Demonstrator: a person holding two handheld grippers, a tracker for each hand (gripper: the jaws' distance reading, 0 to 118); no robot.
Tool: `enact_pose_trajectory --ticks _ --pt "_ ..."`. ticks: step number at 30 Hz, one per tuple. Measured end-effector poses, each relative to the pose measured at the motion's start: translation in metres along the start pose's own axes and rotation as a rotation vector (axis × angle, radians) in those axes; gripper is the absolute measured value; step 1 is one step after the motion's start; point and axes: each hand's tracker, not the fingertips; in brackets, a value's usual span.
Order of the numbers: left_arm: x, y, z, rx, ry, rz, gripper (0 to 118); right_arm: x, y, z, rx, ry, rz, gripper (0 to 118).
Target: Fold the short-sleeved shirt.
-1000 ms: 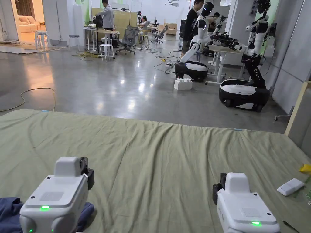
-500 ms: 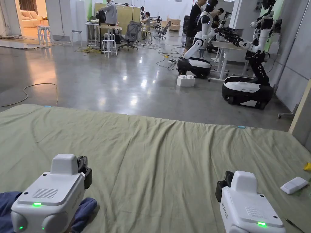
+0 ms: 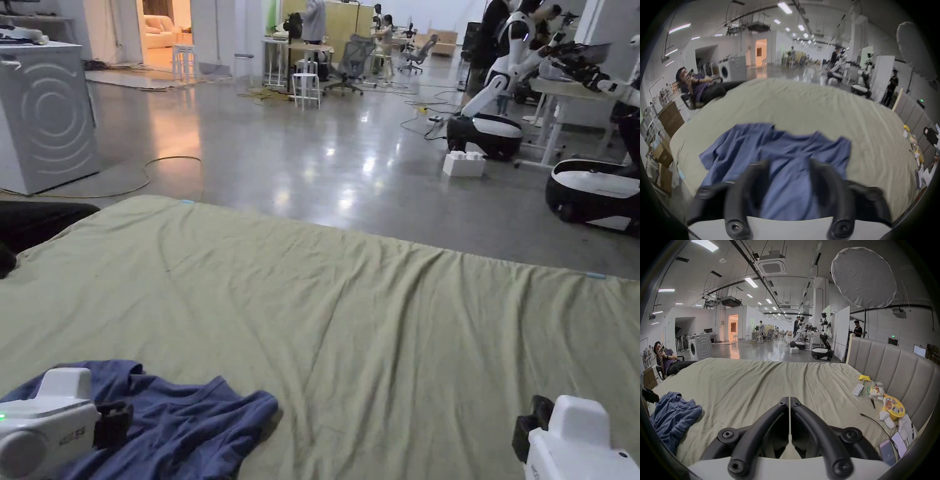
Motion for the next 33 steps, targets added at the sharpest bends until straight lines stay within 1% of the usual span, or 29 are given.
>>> enact_pose_trajectory --ticks 1,2,3,5,8,9,10,12,14,15,17,18,19,20,21,22,25,27,30,33 --pt "-0.009 -0.002 -0.005 -0.032 0.008 0.000 93 -0.002 -0.001 -0.001 -0.004 0.005 -0.001 2" --pt "-0.021 -0.007 -0.010 -0.037 -0.019 0.000 105 -0.005 -0.004 -0.002 -0.011 0.007 -0.003 2" --pt "-0.026 -0.011 -0.014 -0.049 -0.038 -0.010 113 -0.008 -0.006 -0.003 -0.017 0.011 -0.002 2" --pt "-0.032 -0.016 -0.025 -0.069 -0.047 -0.004 113 -0.015 -0.010 -0.004 -0.031 0.025 0.006 2" --pt "-0.031 -0.021 -0.046 -0.153 -0.073 0.020 113 -0.026 -0.015 -0.005 -0.045 0.039 0.024 2" --pt "-0.029 -0.024 -0.057 -0.185 -0.079 0.032 110 -0.029 -0.016 -0.005 -0.049 0.043 0.029 2" --pt "-0.025 -0.027 -0.067 -0.228 -0.054 0.034 106 -0.031 -0.017 -0.005 -0.053 0.048 0.032 2" --pt "-0.022 -0.041 -0.085 -0.259 -0.022 0.011 89 -0.036 -0.019 -0.004 -0.057 0.063 0.036 2" --pt "-0.012 -0.053 -0.095 -0.285 0.029 -0.059 89 -0.041 -0.021 -0.004 -0.060 0.077 0.052 2" --pt "-0.008 -0.055 -0.086 -0.179 0.026 -0.094 84 -0.043 -0.022 -0.004 -0.062 0.080 0.060 2" --pt "-0.003 -0.057 -0.070 -0.190 0.037 -0.080 68 -0.047 -0.023 -0.003 -0.060 0.086 0.066 2" --pt "-0.001 -0.058 -0.065 -0.181 0.029 -0.082 64 -0.049 -0.024 -0.003 -0.059 0.088 0.067 2" --pt "0.001 -0.058 -0.061 -0.161 0.018 -0.097 64 -0.051 -0.024 -0.003 -0.059 0.092 0.070 2" --pt "-0.009 -0.057 -0.074 -0.146 0.019 -0.121 48 -0.054 -0.025 -0.004 -0.062 0.094 0.072 2" --pt "-0.009 -0.057 -0.074 -0.128 0.038 -0.147 19 -0.055 -0.026 -0.004 -0.065 0.098 0.073 2" --pt "-0.011 -0.057 -0.075 -0.124 0.064 -0.157 5 -0.057 -0.026 -0.004 -0.067 0.103 0.075 2" --pt "-0.010 -0.062 -0.057 -0.100 0.038 -0.101 5 -0.061 -0.027 -0.003 -0.069 0.113 0.082 2" --pt "-0.010 -0.060 -0.050 -0.089 0.045 -0.084 4 -0.061 -0.028 -0.002 -0.067 0.116 0.082 2" --pt "-0.009 -0.049 -0.043 -0.005 0.045 -0.085 4 -0.059 -0.027 -0.001 -0.061 0.115 0.079 2" --pt "-0.015 -0.025 -0.036 0.070 0.004 -0.014 4 -0.053 -0.024 0.001 -0.044 0.100 0.065 2"
